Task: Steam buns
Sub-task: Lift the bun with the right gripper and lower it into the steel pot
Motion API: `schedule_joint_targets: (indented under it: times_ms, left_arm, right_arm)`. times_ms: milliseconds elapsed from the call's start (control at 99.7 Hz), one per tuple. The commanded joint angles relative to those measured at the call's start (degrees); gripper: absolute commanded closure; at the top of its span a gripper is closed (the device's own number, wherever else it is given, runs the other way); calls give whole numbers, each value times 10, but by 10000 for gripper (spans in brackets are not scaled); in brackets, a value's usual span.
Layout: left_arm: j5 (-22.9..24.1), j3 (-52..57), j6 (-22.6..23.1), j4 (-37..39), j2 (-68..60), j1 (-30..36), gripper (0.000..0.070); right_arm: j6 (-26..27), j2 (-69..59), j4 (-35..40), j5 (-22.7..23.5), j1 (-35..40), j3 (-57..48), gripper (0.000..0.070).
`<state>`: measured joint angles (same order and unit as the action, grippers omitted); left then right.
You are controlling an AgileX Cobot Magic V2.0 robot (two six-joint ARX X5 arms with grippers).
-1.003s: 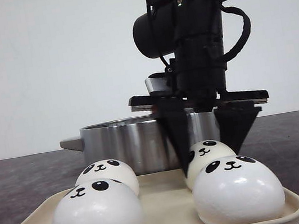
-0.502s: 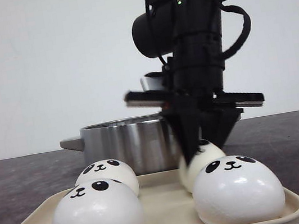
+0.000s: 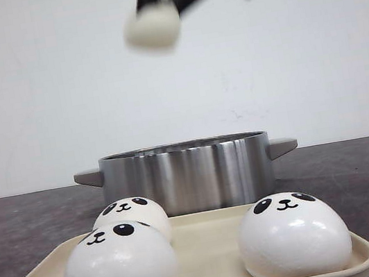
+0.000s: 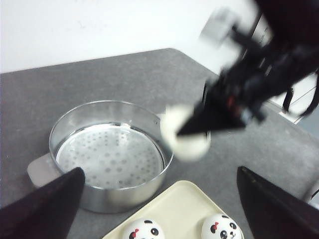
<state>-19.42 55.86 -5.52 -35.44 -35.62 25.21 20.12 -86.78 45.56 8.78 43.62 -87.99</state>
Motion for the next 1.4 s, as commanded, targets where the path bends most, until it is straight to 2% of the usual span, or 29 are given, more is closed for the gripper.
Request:
schedule_joint_targets:
  times_ms: [0,60,431,682,1194,1394]
  left_arm:
    - [2,9,4,10,-3,3,109]
    - [2,9,4,9,-3,3,109]
    - [2,9,4,7,-3,3,110]
    - [4,9,4,7,-3,3,110]
    - [3,9,4,-6,-3,3,109]
    - [4,9,4,-14,-3,3,109]
  right_arm:
    - [-56,-11,-5,-43,-3,-39,695]
    - [-60,-25,-6,-57,-16,-73,694]
    - [-50,-199,61,-41,-113,-233,695]
    - [-40,-305,83,2,-142,-236,695]
    - [-10,-391,24,2,-174,-236,695]
    - [-8,-405,28,2,-186,-236,695]
